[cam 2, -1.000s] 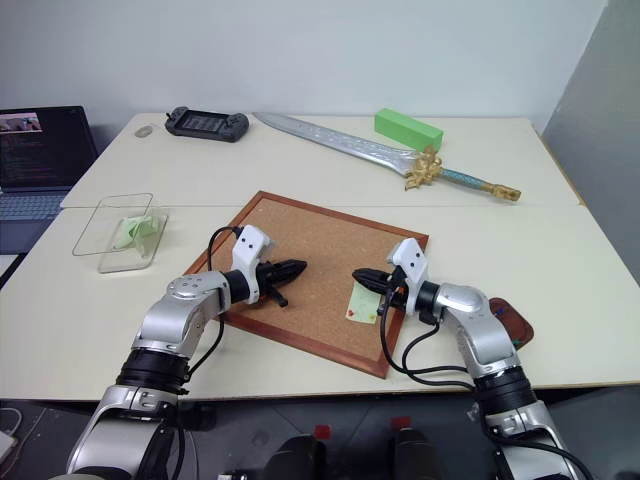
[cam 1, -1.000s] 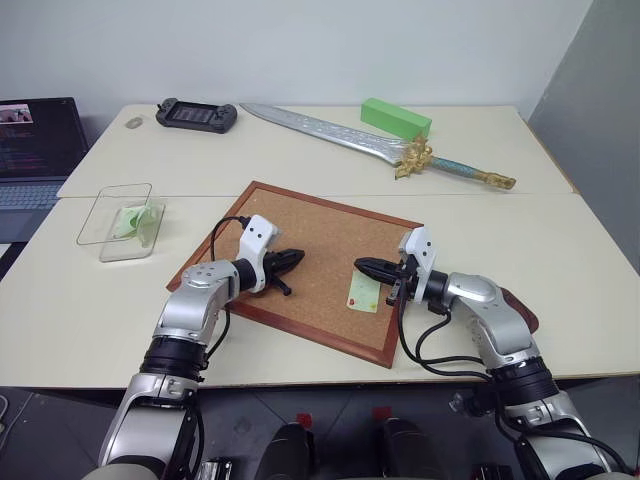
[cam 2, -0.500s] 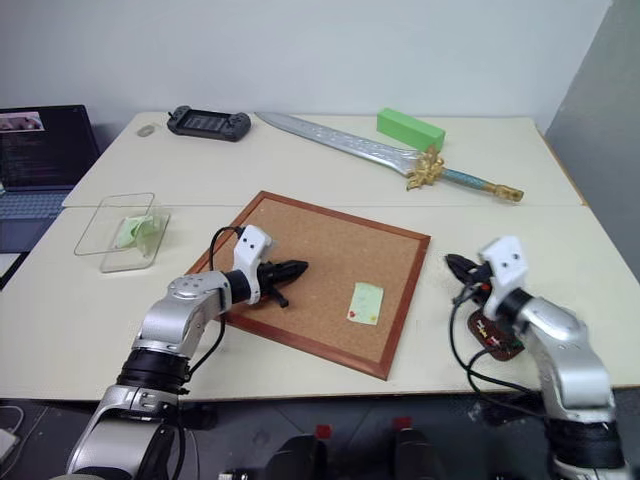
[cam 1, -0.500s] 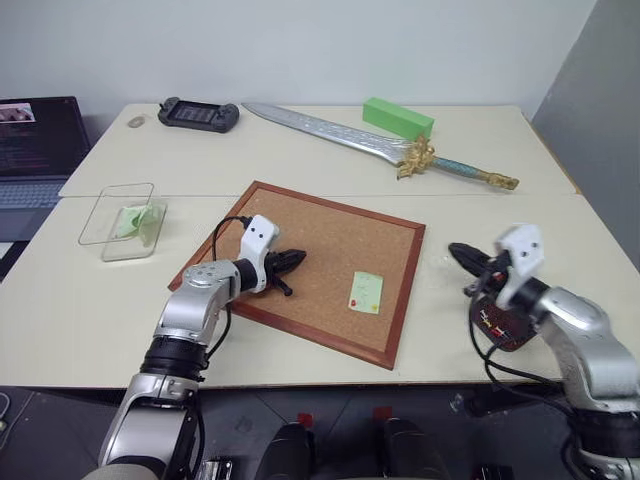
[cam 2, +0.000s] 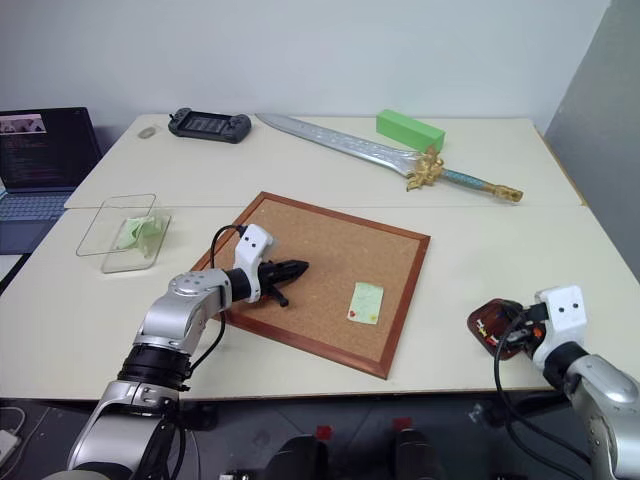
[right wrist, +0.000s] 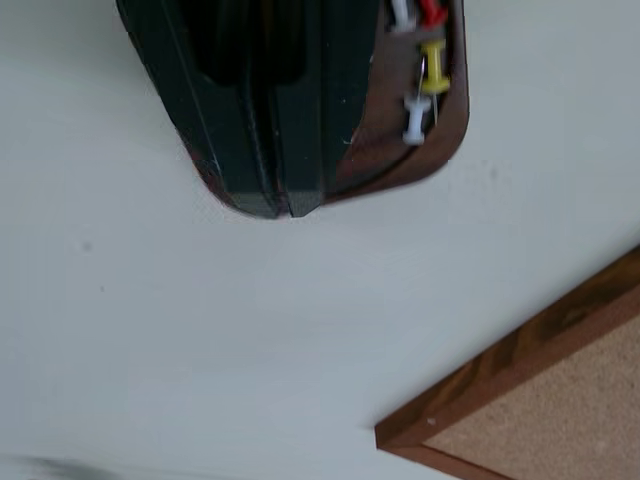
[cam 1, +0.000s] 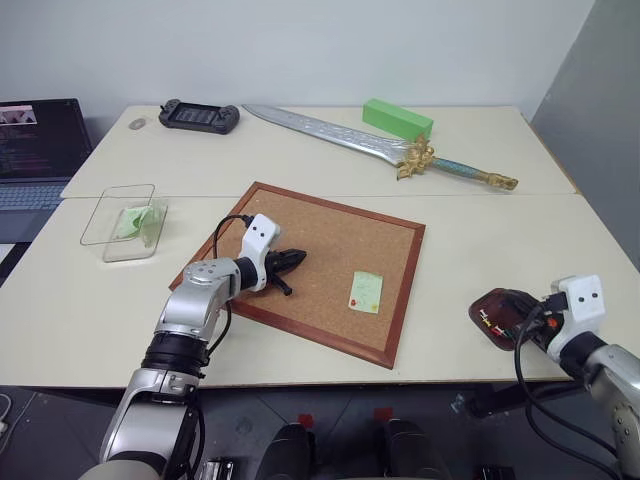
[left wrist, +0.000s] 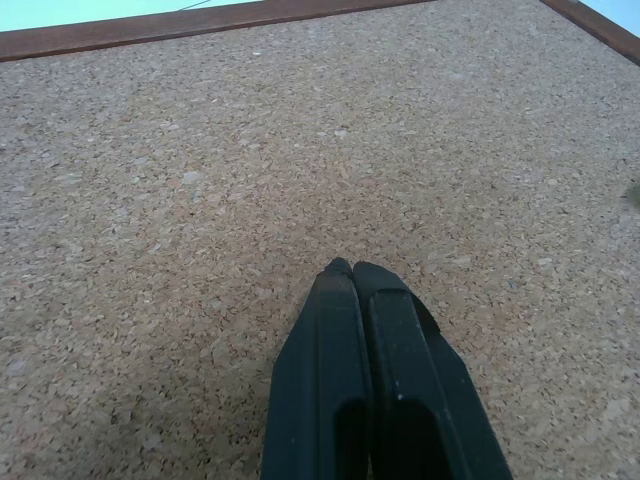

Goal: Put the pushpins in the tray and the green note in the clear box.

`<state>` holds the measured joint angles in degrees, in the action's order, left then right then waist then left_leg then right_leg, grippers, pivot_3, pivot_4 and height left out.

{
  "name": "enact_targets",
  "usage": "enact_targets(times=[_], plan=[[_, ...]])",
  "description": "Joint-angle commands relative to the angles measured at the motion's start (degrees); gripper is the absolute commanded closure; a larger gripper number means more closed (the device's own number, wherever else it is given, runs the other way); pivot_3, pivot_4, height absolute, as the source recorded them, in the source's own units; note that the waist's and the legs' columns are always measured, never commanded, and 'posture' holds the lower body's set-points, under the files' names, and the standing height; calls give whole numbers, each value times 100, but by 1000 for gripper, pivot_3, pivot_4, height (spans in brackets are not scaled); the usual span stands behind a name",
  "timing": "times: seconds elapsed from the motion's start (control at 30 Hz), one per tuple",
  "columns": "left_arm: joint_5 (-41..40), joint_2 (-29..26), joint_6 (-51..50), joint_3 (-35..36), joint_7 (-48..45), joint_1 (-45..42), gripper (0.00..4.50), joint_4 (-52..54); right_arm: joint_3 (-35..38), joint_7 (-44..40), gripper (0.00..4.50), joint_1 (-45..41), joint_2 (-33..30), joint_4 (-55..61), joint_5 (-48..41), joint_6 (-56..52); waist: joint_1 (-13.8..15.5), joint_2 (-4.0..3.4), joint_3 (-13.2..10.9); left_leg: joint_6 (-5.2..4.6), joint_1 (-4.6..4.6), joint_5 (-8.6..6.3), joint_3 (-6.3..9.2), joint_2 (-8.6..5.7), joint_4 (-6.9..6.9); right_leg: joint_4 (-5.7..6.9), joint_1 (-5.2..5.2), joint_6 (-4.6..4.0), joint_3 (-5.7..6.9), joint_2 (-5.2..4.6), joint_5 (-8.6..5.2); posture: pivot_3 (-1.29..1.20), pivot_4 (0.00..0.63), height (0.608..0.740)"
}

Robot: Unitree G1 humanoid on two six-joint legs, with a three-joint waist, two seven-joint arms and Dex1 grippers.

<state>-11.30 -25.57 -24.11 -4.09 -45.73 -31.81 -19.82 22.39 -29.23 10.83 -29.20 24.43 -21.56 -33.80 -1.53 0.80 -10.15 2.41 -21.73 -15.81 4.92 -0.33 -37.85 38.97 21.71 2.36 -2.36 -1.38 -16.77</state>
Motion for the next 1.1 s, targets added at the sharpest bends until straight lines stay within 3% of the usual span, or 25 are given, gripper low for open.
enact_targets(times=[0.03, 0.17, 0.43, 0.7, 0.97, 1.1], plan=[[129, 12, -42, -145, -58, 60, 4500, -144, 207, 48, 4490, 97, 11, 165, -93, 160, -1, -2, 1, 0, 0, 0, -1, 0, 0, 0, -1, 0, 0, 0, 0, 0, 150, 740], [149, 31, -13, -167, -58, -2, 4500, -173, 214, 83, 3975, 94, 13, 125, -120, 190, 4, -3, 2, 0, 0, 0, -9, 0, 0, 0, 0, 0, 1, 1, 0, 0, 150, 740], [160, 1, 14, -152, -79, -20, 4500, -196, 156, 81, 2261, 60, -24, 115, -63, 225, 8, -3, 2, 0, -1, 0, -10, 0, 0, 0, -1, 0, 2, 1, 0, 0, 150, 740], [167, -2, 14, -143, -103, -12, 4500, -188, 182, -151, 2261, -6, -131, 203, -149, 423, 8, -3, 2, 0, -1, 0, -10, 0, 0, -1, -1, 0, 2, 1, 0, 0, 150, 740], [206, 37, 78, -145, -103, -60, 4500, -274, -977, -1549, 2261, -292, -695, 719, -374, 935, 7, -3, 2, 0, 0, 0, -11, -1, 0, -2, -3, 2, 6, 9, -1, 0, 150, 740], [221, 52, 90, -154, -111, -64, 4500, -289, -1833, -1791, 2261, -840, -561, 423, -195, 1135, 13, 0, 0, 0, 0, 0, -10, -1, -2, -4, -6, 2, 7, 7, -1, 0, 150, 740]])
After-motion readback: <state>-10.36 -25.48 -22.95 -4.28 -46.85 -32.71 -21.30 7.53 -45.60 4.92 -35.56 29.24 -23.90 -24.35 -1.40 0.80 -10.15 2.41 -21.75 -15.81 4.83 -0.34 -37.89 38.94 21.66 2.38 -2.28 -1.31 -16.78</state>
